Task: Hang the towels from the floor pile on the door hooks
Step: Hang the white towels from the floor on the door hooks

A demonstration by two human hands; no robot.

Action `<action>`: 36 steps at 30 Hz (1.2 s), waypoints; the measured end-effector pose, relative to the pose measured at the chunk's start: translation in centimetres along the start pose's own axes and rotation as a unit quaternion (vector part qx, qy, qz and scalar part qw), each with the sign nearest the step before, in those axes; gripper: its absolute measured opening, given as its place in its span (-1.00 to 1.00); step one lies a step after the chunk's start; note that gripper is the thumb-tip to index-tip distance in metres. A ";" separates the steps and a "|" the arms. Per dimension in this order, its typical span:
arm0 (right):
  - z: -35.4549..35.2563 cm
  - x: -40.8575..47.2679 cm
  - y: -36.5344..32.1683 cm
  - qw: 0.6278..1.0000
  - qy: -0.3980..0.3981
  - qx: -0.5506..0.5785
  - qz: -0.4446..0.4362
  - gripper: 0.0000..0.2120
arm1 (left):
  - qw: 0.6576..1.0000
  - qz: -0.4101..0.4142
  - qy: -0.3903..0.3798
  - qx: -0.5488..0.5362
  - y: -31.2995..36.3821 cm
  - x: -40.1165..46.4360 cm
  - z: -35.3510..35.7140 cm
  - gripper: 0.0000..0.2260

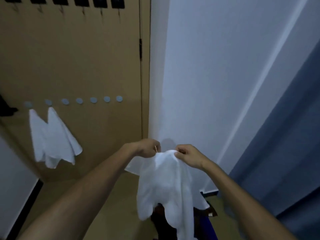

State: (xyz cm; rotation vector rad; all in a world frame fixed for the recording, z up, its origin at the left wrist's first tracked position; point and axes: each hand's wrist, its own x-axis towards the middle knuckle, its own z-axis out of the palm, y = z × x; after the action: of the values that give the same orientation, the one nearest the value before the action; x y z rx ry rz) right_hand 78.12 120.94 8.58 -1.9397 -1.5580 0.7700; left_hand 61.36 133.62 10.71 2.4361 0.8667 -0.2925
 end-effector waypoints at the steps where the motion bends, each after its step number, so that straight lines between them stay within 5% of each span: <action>1: 0.5 1.0 -1.8 1.000 -0.010 -0.003 -0.017 -0.78 | 0.999 0.002 -0.010 -0.052 -0.9 -0.7 -0.2 -0.74; 7: 4.9 6.6 -10.2 0.995 -0.058 -0.007 -0.081 -0.76 | 0.993 0.033 0.069 -0.093 -7.4 -4.0 -1.8 -0.77; 16: 14.3 16.2 -18.7 0.980 -0.184 -0.005 -0.081 -0.76 | 0.979 -0.075 0.132 -0.139 -23.1 -11.0 -8.6 -0.81; 23: 20.8 22.2 -25.9 0.979 -0.130 0.069 -0.142 -0.82 | 0.954 -0.102 0.117 -0.257 -32.1 -13.4 -10.7 -0.75; 36: 27.7 33.0 -30.0 0.979 -0.144 -0.025 -0.142 -0.76 | 0.969 -0.127 0.155 -0.144 -44.8 -11.7 -13.1 -0.76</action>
State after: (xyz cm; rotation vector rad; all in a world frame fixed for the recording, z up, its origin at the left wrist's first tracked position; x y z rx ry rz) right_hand 43.72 160.50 7.17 -1.6394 -1.9915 0.9250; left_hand 24.13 163.97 7.52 2.1300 1.2666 0.1235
